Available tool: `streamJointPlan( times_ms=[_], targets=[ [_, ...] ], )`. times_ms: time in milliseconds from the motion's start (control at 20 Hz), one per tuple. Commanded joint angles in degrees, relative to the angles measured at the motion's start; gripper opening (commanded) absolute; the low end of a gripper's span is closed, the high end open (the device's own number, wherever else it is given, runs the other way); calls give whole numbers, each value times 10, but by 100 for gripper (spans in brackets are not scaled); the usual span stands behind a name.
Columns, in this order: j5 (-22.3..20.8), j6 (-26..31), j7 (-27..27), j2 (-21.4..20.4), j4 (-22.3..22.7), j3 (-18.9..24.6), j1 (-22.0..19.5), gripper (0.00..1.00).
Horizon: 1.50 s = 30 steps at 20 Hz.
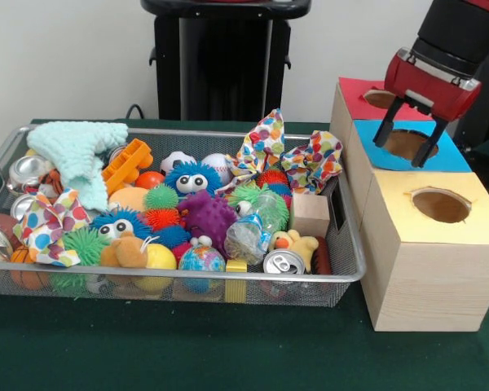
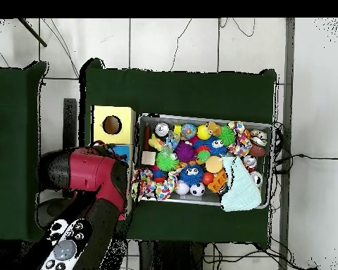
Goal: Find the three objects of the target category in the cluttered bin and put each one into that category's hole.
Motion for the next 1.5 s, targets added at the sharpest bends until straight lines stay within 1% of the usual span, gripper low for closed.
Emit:
streamJointPlan(
  times_ms=[50,250,400,600,750,850,1000,1150,1300,1500],
  targets=[
    [20,-2,134,27,10,52,-11,100],
    [23,-14,127,18,18,60,-17,100],
    [14,-5,115,3,23,49,-24,100],
    [5,-17,91,-29,50,39,-55,100],
    [-6,-21,79,-45,61,27,-73,100],
    [-12,-36,64,-54,71,36,-90,100],
    [-17,-81,53,-58,92,57,-118,100],
    [-24,-117,57,-54,105,67,-130,100],
    [-29,-155,55,-52,128,90,-148,100],
    [-36,-197,54,-45,145,110,-165,100]
  ],
)
